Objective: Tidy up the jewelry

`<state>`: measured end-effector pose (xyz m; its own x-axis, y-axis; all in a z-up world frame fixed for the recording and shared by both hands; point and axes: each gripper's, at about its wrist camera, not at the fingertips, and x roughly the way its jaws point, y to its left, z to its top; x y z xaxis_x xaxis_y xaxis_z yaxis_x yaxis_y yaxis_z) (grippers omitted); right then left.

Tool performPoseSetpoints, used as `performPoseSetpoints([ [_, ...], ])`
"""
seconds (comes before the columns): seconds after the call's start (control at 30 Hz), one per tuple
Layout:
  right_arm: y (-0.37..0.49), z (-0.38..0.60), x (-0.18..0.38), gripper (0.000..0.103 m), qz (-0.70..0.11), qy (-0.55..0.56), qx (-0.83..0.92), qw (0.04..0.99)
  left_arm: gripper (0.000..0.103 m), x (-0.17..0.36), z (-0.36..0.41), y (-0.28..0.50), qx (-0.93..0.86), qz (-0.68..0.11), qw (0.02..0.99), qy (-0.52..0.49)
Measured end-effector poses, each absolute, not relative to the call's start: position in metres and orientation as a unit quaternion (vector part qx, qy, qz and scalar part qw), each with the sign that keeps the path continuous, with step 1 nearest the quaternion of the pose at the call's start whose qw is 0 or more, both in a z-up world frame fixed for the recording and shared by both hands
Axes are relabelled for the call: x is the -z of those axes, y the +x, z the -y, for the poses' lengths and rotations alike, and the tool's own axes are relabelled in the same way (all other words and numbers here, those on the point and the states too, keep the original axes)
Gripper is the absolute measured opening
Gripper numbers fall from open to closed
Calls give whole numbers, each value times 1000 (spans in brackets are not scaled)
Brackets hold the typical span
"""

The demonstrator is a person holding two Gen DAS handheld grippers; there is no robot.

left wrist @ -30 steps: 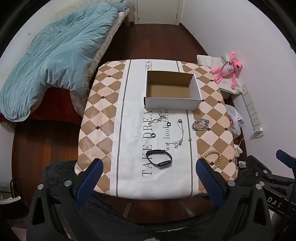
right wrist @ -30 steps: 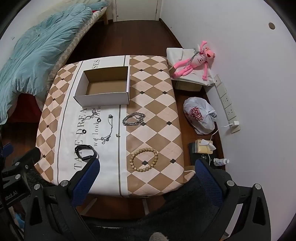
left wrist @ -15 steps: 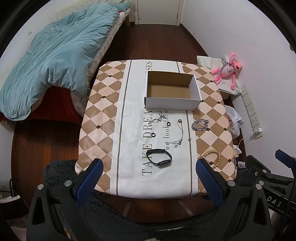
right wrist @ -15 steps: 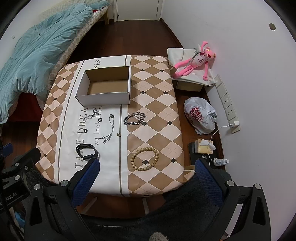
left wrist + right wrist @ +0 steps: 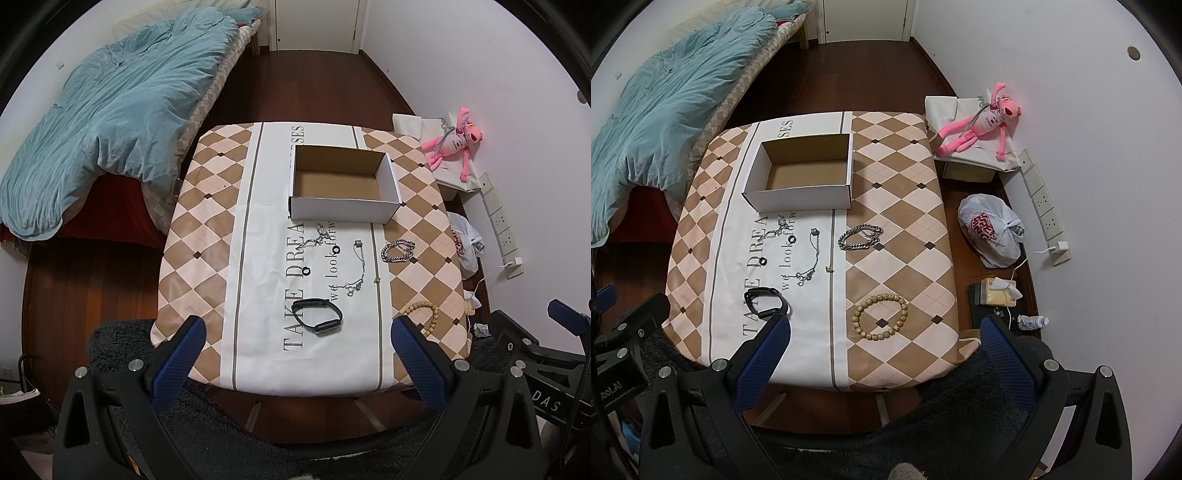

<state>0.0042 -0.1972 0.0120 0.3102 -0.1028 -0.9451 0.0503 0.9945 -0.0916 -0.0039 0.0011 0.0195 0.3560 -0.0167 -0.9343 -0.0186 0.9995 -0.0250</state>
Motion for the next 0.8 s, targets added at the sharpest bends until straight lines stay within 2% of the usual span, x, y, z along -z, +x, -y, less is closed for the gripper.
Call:
performPoseSetpoints([
  [0.8, 5, 199, -16, 103, -583, -22, 50, 810, 102, -27, 2, 0, 0, -565, 825, -15],
])
